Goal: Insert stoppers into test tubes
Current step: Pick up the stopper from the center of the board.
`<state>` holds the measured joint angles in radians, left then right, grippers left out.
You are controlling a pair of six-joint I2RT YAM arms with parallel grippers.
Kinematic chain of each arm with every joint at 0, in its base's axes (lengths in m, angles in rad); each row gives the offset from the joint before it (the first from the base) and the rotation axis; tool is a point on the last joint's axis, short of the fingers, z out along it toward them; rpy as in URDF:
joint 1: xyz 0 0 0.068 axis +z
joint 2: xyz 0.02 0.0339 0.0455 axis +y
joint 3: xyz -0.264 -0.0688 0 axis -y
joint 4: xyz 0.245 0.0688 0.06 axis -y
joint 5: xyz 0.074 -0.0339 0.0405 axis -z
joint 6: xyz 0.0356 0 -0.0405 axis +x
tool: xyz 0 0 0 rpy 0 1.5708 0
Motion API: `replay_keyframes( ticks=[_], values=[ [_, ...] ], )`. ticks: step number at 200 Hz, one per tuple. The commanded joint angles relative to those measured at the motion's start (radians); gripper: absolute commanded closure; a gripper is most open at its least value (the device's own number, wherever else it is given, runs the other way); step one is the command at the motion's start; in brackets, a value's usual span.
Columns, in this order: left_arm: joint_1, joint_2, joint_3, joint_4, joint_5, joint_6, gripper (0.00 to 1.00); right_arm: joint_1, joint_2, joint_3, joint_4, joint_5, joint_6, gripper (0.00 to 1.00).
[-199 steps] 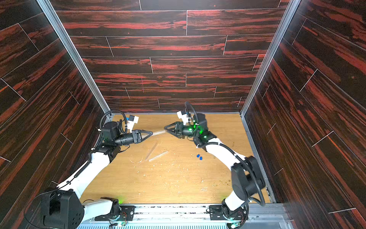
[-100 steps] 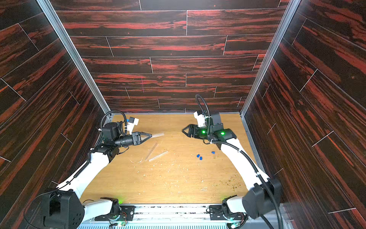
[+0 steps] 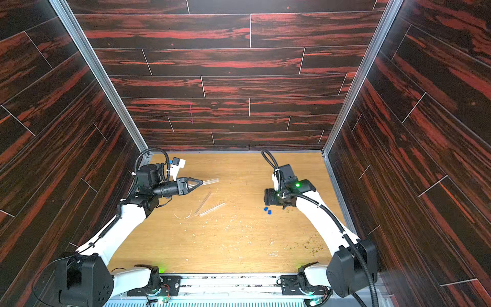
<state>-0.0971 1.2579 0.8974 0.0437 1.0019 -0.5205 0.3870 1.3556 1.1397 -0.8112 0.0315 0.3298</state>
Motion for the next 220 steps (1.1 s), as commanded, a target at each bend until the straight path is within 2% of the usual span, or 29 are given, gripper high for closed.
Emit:
replay_keyframes(
  ticks=[1,75,91,118,220],
  values=[
    [0.005,0.005,-0.002,-0.012,0.001,0.031,0.87,-0.002,-0.02,-0.043,-0.008,0.019,0.091,0.29],
    [0.004,0.001,-0.003,-0.016,0.003,0.034,0.87,0.0,0.028,-0.156,0.094,0.01,0.243,0.38],
    [0.005,0.002,-0.009,-0.005,0.0,0.035,0.87,0.001,0.055,-0.163,0.119,0.015,0.253,0.43],
    [0.004,0.001,-0.002,-0.013,0.004,0.027,0.87,0.01,0.106,-0.163,0.135,0.048,0.263,0.47],
    [0.005,-0.002,-0.007,-0.013,0.0,0.03,0.87,0.034,0.292,-0.133,0.225,0.085,0.258,0.54]
  ],
)
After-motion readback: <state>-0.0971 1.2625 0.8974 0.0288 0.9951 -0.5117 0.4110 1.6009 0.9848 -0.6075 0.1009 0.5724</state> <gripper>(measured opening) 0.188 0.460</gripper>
